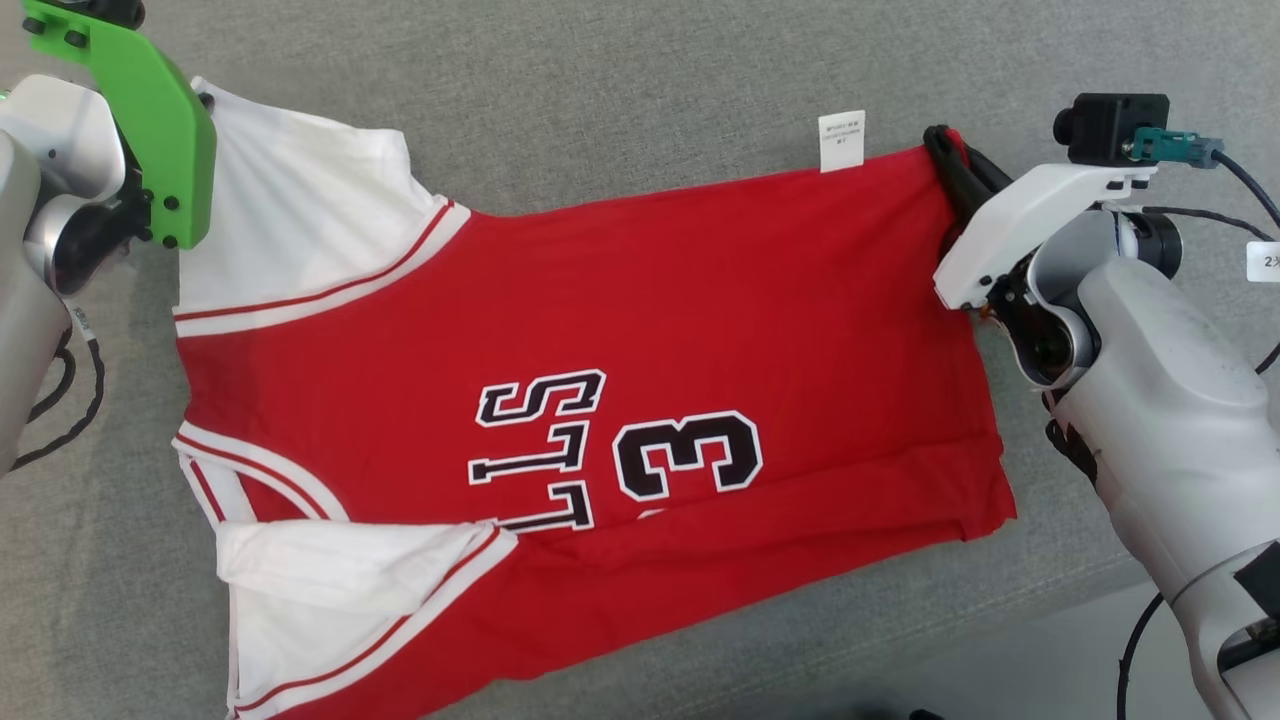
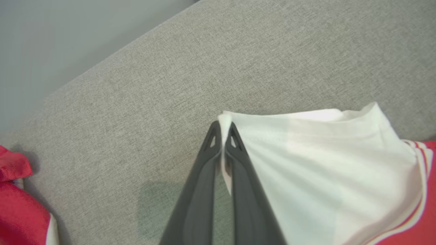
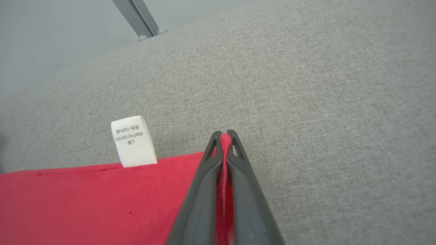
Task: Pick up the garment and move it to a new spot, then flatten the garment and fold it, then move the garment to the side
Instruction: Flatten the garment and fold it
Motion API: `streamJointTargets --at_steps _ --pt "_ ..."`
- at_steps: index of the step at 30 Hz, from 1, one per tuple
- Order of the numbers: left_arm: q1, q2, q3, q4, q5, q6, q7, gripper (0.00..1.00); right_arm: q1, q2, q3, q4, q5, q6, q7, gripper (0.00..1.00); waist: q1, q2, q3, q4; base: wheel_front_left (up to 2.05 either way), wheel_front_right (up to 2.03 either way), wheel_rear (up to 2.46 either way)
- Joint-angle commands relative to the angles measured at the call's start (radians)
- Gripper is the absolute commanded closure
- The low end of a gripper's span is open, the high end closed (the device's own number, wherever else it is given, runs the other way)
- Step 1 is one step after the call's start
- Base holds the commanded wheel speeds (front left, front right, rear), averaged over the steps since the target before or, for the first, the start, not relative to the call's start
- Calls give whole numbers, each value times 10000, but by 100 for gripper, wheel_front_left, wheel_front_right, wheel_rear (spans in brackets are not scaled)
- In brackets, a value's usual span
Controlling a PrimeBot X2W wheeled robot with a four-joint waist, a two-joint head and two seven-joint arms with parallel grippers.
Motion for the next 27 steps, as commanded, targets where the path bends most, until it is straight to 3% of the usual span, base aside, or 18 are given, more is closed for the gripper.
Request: streamJointTargets --at_steps 1,10,27 --pt "-149 36 -23 113 -39 29 -128 100 -144 -29 6 108 -48 -19 -209 100 -1 0 -154 110 0 0 0" --pt "404 91 -619 -221 -943 28 187 100 87 -227 583 274 172 -19 -785 100 -1 0 -929 411 0 0 0" --pt "2273 2747 -2040 -4090 -3443 56 2938 100 1833 -1399 1823 -329 1331 -21 -701 100 -1 0 -2695 967 0 0 0"
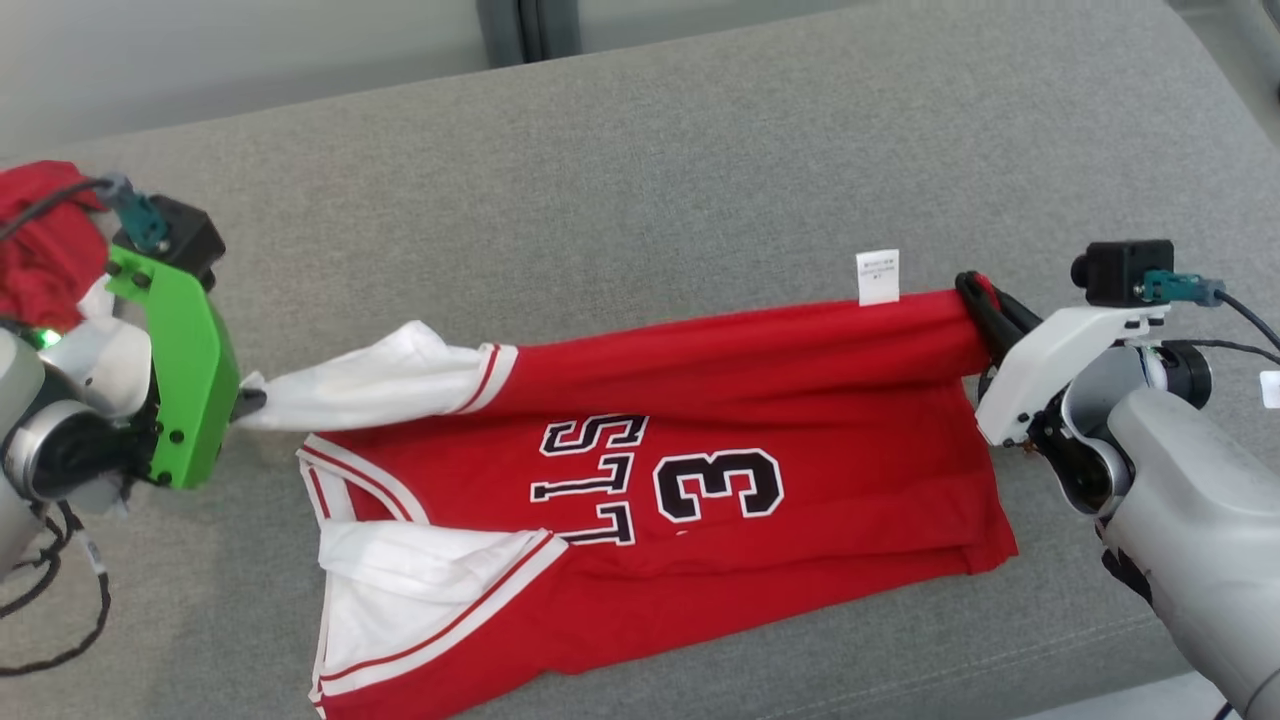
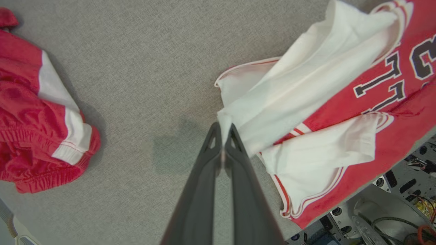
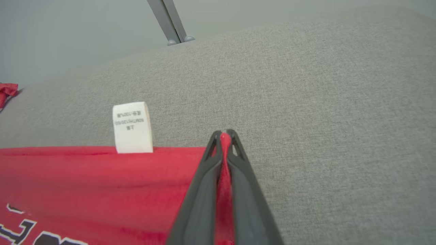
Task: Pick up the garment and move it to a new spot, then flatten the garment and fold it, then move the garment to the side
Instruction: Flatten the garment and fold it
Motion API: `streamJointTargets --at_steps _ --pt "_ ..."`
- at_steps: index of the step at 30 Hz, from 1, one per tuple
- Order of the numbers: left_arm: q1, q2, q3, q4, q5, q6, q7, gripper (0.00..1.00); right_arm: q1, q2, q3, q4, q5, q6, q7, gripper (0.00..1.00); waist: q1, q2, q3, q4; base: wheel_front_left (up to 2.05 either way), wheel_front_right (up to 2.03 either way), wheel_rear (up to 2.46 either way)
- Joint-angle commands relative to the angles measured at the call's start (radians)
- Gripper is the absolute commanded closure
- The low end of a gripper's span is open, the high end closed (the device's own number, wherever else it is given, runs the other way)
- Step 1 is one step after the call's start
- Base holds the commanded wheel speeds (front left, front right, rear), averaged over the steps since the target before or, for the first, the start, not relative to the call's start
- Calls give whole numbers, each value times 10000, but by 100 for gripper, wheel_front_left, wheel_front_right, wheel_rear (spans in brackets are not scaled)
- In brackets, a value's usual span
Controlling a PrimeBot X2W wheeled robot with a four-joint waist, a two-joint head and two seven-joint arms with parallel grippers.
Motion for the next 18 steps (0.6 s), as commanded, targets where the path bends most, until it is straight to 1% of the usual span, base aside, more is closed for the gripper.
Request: streamJointTargets --at_steps 1,4,10,15,18 --pt "307 144 -31 -255 -260 95 196 100 207 -189 99 -39 118 -21 56 100 -1 0 -380 252 0 0 0" --pt "666 485 -56 -1039 -737 321 620 100 413 -429 433 -181 232 -21 279 100 -1 0 -598 349 0 0 0" --pt "1323 861 -241 -2422 -1256 791 1053 100 759 -993 1127 -620 556 -19 1038 100 -1 0 -832 410 0 0 0" --pt "1720 965 -401 -3014 -1358 1046 1078 100 898 -1431 1686 -933 843 -19 1877 100 -1 0 -823 353 0 0 0" --pt "1877 923 -465 -3133 -1373 1100 1020 100 900 -1602 1931 -1055 974 -19 2300 100 -1 0 -763 297 0 0 0"
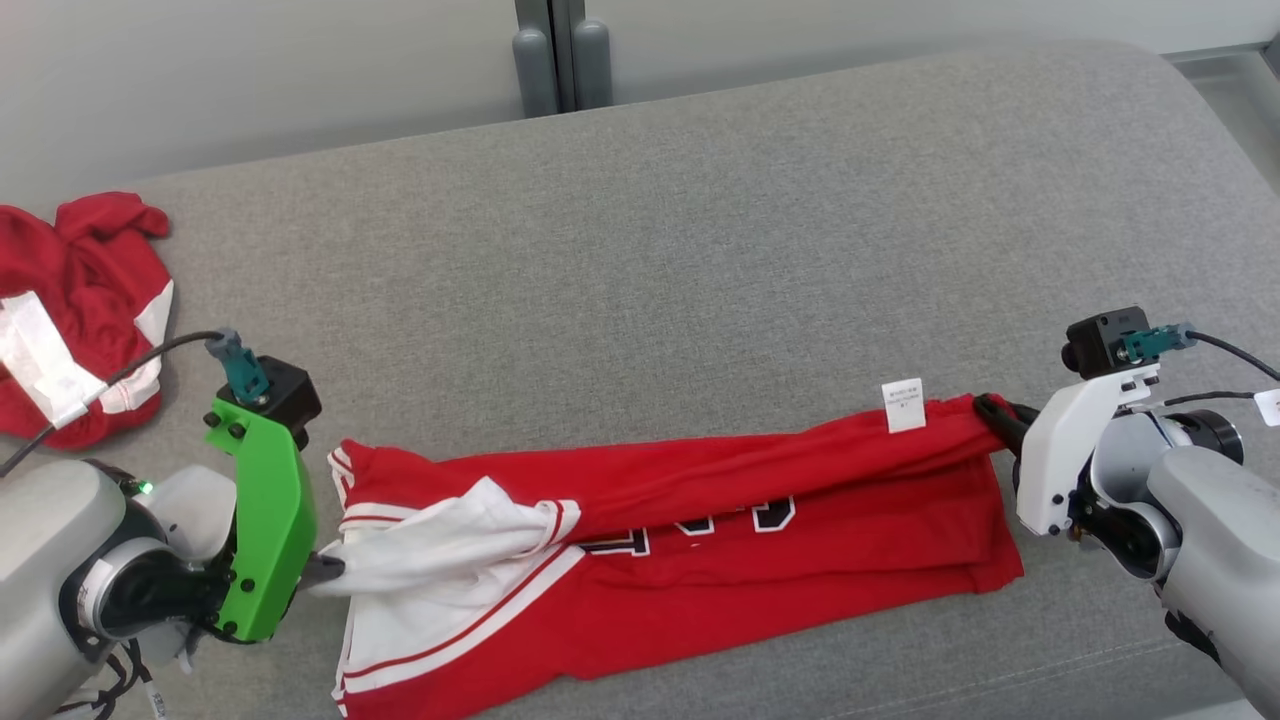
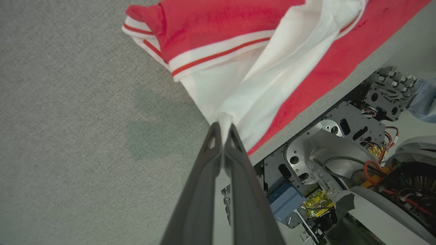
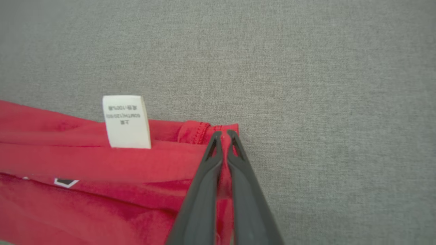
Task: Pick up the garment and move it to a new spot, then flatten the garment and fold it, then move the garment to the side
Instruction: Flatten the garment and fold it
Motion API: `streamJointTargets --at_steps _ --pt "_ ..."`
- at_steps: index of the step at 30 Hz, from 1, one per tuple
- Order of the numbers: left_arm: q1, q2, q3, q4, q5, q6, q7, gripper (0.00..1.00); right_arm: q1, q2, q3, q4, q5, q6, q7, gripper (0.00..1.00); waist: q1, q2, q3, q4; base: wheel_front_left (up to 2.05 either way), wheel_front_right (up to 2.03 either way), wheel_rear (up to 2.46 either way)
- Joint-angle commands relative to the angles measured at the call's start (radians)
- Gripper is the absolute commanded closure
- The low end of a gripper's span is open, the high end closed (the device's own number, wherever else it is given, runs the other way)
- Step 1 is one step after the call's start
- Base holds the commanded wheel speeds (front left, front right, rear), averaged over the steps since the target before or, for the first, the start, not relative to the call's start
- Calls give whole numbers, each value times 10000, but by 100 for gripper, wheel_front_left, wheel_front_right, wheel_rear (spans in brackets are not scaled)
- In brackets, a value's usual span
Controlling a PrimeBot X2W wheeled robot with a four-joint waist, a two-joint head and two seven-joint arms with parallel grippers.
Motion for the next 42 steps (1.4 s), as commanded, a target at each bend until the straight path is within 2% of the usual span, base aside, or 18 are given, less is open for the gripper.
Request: streamJointTargets --at_steps 1,2,3,6,7,8,9,17,20,23,26,29,32,36,39,42 --pt "191 -19 -26 9 -13 49 -53 100 99 -95 70 -72 77 -17 83 100 1 0 55 -45 0 0 0" --pt "234 -52 -64 18 43 50 -94 100 97 -112 135 -83 110 -17 171 100 1 0 77 -63 0 0 0" --pt "286 -98 -112 43 88 45 -123 100 99 -131 206 -85 145 -17 267 93 1 0 98 -86 0 0 0" --pt "454 -198 -233 152 60 -8 -110 100 165 -153 433 -126 290 -17 583 51 1 0 101 -142 0 0 0" --pt "494 -227 -255 180 62 -14 -130 59 164 -190 515 -154 313 -17 671 3 1 0 93 -158 0 0 0" --pt "546 -246 -287 205 33 -14 -92 8 150 -220 578 -173 327 -17 728 0 1 0 80 -170 0 0 0" --pt "596 -249 -330 240 -1 -16 -33 0 134 -256 638 -178 337 -17 737 0 1 0 51 -184 0 0 0" --pt "632 -176 -65 147 -108 -88 -513 0 174 -720 828 -332 431 -17 716 0 1 0 -467 -147 0 0 0" --pt "509 -58 239 -53 203 -110 -1224 0 236 -939 567 -503 514 -17 294 0 1 0 -684 -101 0 0 0" --pt "525 73 596 -247 809 105 -2463 0 393 -1023 10 -721 606 -16 -615 0 1 0 -901 -59 0 0 0" --pt "879 74 1074 -409 1300 524 -4100 0 617 -926 -725 -884 624 -16 -1910 0 1 0 -1094 -29 0 0 0" --pt "1314 207 1464 -499 2098 1164 -6008 0 1043 -624 -1698 -1129 721 -16 -3460 0 1 0 -1202 3 0 0 0" --pt "1899 16 1993 -321 2543 1940 -8055 0 1473 -347 -2645 -1353 447 -16 -3919 0 1 0 -1238 56 0 0 0" --pt "3012 -229 2874 -21 2589 3017 -10824 0 2469 330 -4563 -2268 -547 -14 -3968 0 1 0 -1314 125 0 0 0" --pt "3929 -605 3589 -3 2503 3627 -11568 0 3386 895 -5646 -3017 -1370 -14 -3970 0 1 0 -1353 210 0 0 0" --pt "4993 -1375 5091 -231 2958 3791 -11674 0 4217 1429 -6403 -3644 -2027 -14 -3974 0 1 0 -1355 318 0 0 0"
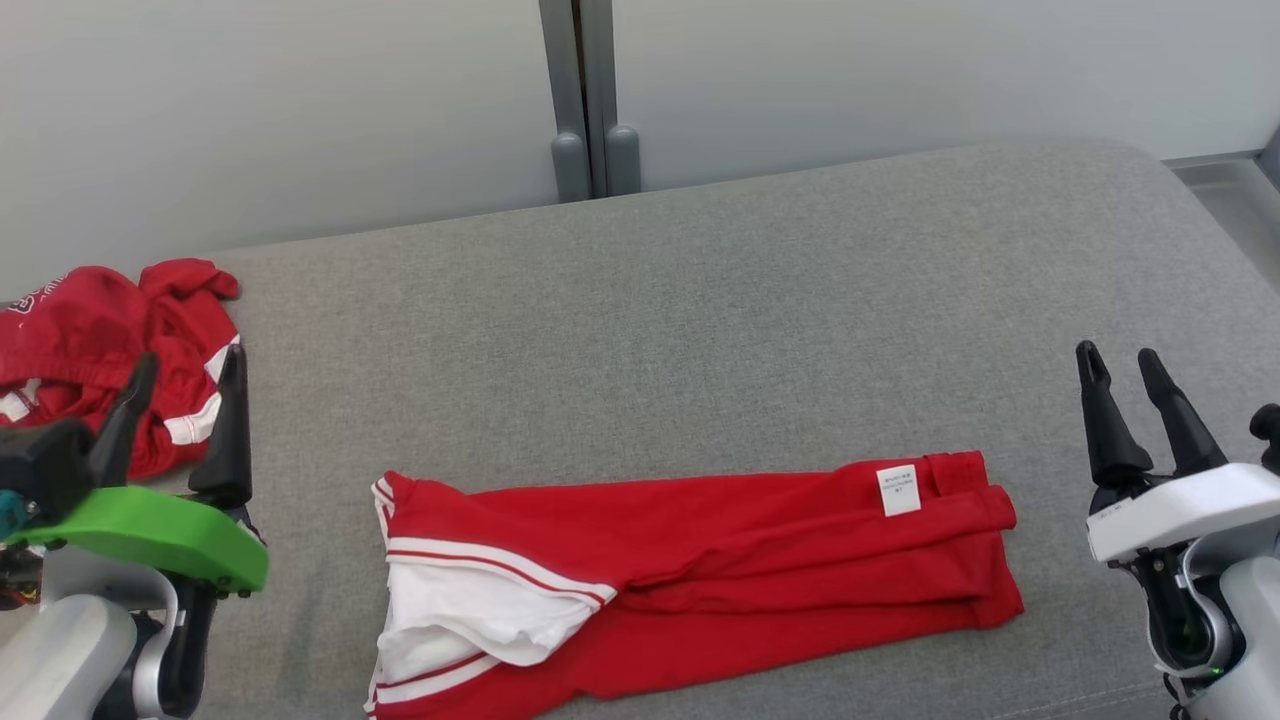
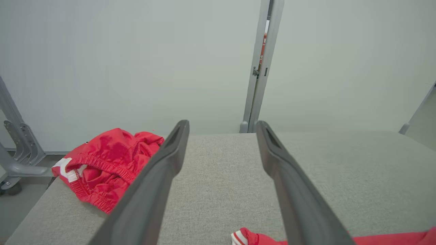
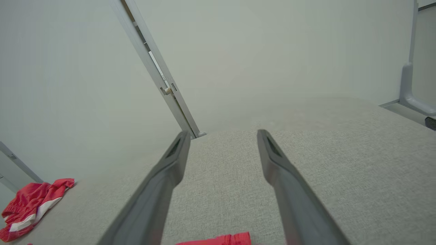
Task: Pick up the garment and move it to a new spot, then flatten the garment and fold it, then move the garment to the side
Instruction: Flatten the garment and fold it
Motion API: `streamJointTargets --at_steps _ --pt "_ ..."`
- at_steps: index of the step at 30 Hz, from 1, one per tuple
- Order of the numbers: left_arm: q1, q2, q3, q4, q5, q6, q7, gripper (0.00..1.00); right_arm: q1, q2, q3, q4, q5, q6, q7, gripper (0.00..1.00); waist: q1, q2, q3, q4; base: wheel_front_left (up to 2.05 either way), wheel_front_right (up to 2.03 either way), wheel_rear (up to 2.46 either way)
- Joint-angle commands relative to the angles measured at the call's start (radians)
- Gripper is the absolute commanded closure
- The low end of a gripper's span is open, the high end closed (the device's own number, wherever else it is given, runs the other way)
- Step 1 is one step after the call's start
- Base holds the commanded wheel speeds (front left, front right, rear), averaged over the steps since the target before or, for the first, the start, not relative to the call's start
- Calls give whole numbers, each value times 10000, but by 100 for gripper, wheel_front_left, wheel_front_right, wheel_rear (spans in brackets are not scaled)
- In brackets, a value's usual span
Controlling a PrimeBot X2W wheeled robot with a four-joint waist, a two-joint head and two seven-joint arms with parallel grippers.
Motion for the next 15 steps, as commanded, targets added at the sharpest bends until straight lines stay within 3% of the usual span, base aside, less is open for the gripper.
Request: streamJointTargets --at_steps 1,8,15 --pt "454 -224 535 -28 418 -21 -62 0 220 125 -186 -204 -203 -9 -34 0 1 0 0 62 0 0 0" --pt "2758 -2486 3197 -434 2989 -811 -61 0 1247 658 -719 -346 -1215 -9 -36 0 1 0 47 136 0 0 0" --pt "3736 -4510 4637 -295 4866 -1807 -62 0 1244 858 -662 664 -1323 -9 252 0 1 0 355 271 0 0 0"
